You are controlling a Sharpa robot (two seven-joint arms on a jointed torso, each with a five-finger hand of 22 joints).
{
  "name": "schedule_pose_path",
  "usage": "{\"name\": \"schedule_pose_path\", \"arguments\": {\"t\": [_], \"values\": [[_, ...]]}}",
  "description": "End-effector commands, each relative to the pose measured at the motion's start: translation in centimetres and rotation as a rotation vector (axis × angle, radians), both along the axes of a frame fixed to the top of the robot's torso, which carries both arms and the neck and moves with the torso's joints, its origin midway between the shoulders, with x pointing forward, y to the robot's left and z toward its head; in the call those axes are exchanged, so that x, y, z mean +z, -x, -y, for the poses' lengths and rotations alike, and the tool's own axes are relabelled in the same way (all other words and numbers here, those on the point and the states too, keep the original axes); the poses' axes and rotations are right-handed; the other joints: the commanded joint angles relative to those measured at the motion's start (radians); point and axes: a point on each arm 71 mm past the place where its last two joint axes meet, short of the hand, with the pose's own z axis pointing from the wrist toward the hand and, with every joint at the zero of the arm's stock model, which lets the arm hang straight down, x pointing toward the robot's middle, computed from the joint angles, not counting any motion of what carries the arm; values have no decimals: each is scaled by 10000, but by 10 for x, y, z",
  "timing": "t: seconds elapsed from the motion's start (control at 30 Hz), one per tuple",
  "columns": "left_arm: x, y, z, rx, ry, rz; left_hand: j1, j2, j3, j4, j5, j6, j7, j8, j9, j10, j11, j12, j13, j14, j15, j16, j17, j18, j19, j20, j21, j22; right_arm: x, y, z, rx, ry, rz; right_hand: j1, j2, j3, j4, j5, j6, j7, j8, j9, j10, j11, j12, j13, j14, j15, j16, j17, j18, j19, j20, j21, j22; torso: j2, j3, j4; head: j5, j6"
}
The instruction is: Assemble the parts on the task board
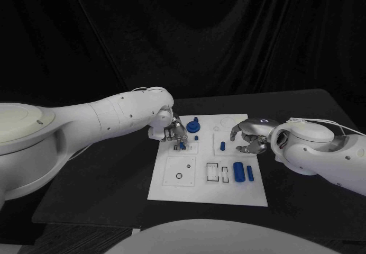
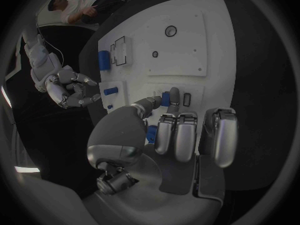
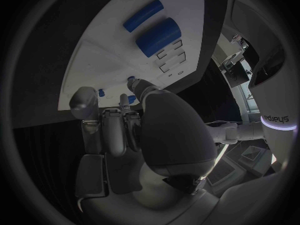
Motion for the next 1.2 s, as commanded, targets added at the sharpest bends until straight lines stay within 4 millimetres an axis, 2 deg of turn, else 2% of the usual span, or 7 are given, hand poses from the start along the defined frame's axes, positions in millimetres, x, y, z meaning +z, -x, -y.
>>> {"name": "schedule_pose_path", "arguments": {"t": [0.03, 0.5, 0.8, 1.2], "values": [[0, 2, 3, -174, 79, -196, 626, 294, 1412, -511, 1038, 469, -436, 36, 662, 1081, -89, 139, 2649, 1056, -26, 102, 2644, 98, 477, -58, -25, 2465, -1, 0, 1, -129, 123, -46, 126, 23, 288, -39, 154, 83, -3, 170, -119, 18, 7, -138, 1963, 389, 58, -106, 1909, 12, -79, -8, -205, 1164, 3, 3, -1, -10, 0], [-1, 0, 2, -145, -30, -248, 630, 292, 1420, -519, 1033, 471, -435, 33, 667, 1081, -90, 139, 2649, 1056, -27, 102, 2644, 107, 454, -59, -62, 2452, -2, 0, 1, -150, 136, -54, 121, 23, 301, -45, 156, 88, 1, 177, -125, 11, 13, -141, 1959, 386, 64, -108, 1908, 15, -90, -2, -223, 1160, -4, 8, 1, -24, 0], [-2, -2, 5, -134, -59, -251, 629, 319, 1450, -514, 862, 431, -413, -37, 685, 1081, -73, 139, 2649, 1056, -18, 102, 2644, 115, 428, -62, -99, 2440, -2, 0, 1, -136, 135, -59, 121, 23, 301, -45, 156, 88, 1, 177, -125, 11, 13, -141, 1959, 386, 64, -108, 1908, 15, -90, -2, -223, 1160, -3, 0, -3, -43, 0], [-3, -1, 6, -246, -107, -375, 632, 327, 1456, -514, 823, 423, -410, -52, 688, 1081, -71, 139, 2649, 1056, -16, 102, 2644, 116, 424, -61, -104, 2439, -3, 0, 1, -141, 155, -80, 121, 23, 301, -45, 156, 88, 1, 177, -125, 11, 13, -141, 1959, 386, 64, -108, 1908, 15, -90, -2, -223, 1160, 10, 3, 7, -58, 0]]}}
